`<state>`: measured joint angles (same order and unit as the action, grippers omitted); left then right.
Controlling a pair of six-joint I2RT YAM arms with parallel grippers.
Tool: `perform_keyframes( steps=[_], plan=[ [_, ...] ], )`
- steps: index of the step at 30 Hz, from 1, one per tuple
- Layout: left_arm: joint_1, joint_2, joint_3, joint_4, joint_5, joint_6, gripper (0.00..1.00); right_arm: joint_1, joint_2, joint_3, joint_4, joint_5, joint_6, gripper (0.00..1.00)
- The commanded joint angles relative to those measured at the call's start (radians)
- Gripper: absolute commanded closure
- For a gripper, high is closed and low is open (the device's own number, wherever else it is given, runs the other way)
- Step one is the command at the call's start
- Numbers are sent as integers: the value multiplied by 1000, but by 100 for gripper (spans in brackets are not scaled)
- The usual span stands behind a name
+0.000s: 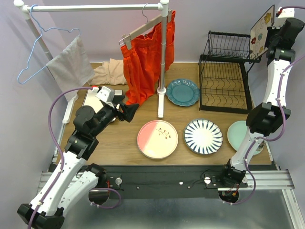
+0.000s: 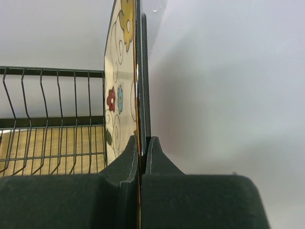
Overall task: Unload the plates from the dish rack
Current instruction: Unload the plate from the dish rack.
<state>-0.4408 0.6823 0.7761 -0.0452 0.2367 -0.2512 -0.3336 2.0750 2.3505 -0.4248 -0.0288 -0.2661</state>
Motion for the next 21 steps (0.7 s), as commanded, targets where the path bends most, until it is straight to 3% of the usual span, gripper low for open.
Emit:
perform_keyframes(
  steps=[1,21],
  plan=[
    [-1,2,-11,21,7,6,12,2,-136,24,285,-29,114,99],
    [-1,10,-9,21,7,7,12,13,-185,-36,327,-103,56,99]
  ],
)
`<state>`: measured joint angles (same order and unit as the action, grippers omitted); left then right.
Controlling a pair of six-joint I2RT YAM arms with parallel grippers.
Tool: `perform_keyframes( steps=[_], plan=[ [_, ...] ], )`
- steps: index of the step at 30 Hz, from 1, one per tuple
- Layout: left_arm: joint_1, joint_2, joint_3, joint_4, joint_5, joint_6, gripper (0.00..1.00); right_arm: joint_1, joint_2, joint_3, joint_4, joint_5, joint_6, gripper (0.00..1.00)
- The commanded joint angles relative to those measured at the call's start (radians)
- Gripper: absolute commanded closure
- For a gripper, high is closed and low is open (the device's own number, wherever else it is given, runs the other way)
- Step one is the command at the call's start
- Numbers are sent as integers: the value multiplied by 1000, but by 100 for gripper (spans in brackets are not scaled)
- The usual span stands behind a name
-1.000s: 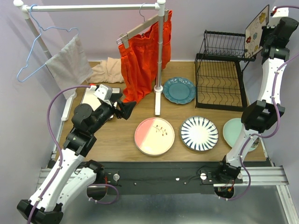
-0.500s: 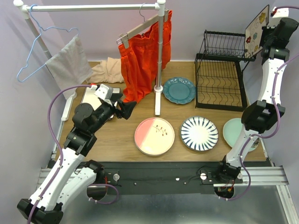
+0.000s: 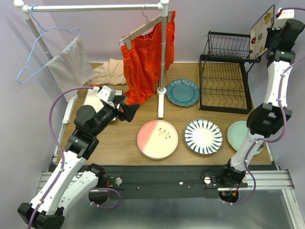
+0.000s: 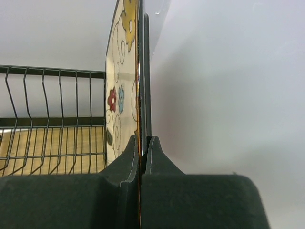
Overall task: Unload the plates from the dish rack
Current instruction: Unload the plate from the dish rack.
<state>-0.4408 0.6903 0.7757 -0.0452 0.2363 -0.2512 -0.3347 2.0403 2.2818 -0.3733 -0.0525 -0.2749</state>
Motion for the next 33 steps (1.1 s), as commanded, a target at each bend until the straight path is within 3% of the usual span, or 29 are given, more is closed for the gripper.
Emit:
perform_keyframes(
  steps=[1,13,33],
  plan=[
    [-1,2,-9,22,8,7,12,22,-152,31,280,-79,59,99],
    [1,8,-7,21,14,7,12,52,-150,34,293,-30,8,99],
    [2,2,-6,21,9,1,12,52,-233,35,341,-38,242,99]
  ],
)
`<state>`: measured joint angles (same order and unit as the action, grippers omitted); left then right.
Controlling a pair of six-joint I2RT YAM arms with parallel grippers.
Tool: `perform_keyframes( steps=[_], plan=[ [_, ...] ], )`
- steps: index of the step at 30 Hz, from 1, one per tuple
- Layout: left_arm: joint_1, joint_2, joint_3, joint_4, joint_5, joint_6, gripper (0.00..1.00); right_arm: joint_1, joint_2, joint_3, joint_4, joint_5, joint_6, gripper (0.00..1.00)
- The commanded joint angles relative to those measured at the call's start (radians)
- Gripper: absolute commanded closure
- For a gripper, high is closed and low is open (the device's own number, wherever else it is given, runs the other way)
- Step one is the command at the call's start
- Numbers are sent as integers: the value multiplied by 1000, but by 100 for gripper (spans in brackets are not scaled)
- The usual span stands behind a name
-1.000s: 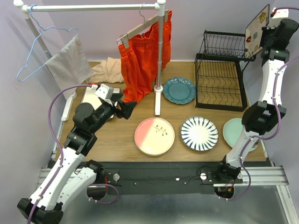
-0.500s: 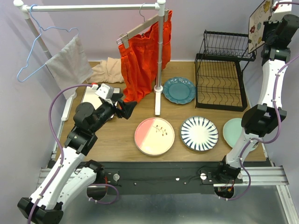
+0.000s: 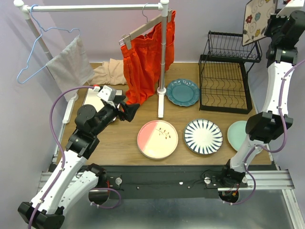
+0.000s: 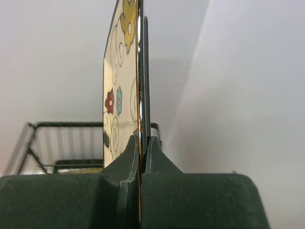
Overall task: Unload the plates from the dish rack
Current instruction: Unload the plate from the dish rack, then place the plate at the center of the board.
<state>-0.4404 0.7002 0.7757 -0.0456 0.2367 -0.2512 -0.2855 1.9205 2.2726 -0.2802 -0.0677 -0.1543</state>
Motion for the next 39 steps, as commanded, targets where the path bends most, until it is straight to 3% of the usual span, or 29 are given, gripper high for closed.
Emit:
perform_keyframes(
  steps=[1,9,14,20,24,33,39],
  plan=[
    [2,-14,-6,21,7,1,12,5,-126,36,248,-23,137,99],
    [2,-22,-6,15,-14,4,12,3,-244,-117,246,-21,405,99],
    [2,-25,-6,15,-17,4,12,3,-365,-302,230,-26,588,99],
    [2,-33,-3,7,-50,1,12,3,-527,-467,207,-148,737,99],
    [2,-39,-3,4,-60,1,12,3,-667,-695,202,-268,855,99],
    [2,-30,-4,6,-57,1,12,6,-1035,-1111,188,-538,973,99],
    [0,-19,11,6,-63,-19,12,37,-1143,-1274,108,-599,981,99]
  ],
)
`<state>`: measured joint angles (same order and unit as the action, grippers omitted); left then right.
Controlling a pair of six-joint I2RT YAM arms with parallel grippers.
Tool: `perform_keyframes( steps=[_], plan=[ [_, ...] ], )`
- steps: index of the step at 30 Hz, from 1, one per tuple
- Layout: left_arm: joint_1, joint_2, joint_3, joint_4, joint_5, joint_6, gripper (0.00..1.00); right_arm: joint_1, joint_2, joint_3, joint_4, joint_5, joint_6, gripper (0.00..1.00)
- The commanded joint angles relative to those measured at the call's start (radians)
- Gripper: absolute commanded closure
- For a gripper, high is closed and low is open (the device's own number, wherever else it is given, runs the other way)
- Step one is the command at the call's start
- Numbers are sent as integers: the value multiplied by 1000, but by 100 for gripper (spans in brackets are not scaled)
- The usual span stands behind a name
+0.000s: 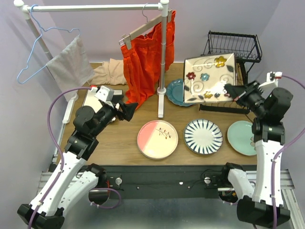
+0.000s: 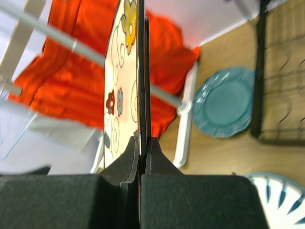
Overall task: Unload the plates from the dish rack
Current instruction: Place the plate at the center of the board.
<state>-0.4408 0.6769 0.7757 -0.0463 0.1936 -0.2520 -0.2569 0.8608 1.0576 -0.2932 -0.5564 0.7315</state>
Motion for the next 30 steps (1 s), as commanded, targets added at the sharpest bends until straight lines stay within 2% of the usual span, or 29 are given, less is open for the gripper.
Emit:
perform_keyframes(
  steps=[1,7,12,18,24,30],
  plan=[
    [1,9,17,5,-19,-27,12,10,-94,-73,120,-134,98,99],
    [1,-7,108,-39,30,-75,12,22,-86,-125,56,-194,46,99],
    [1,7,268,-183,-51,-50,12,47,-56,-157,55,-234,19,99],
    [1,32,382,-280,-82,-10,12,154,-26,-243,176,-235,84,99],
    [1,12,434,-311,-69,-4,12,450,58,-252,233,-97,78,99],
    [2,1,474,-346,-42,-12,12,741,188,-239,397,22,106,99]
  ],
)
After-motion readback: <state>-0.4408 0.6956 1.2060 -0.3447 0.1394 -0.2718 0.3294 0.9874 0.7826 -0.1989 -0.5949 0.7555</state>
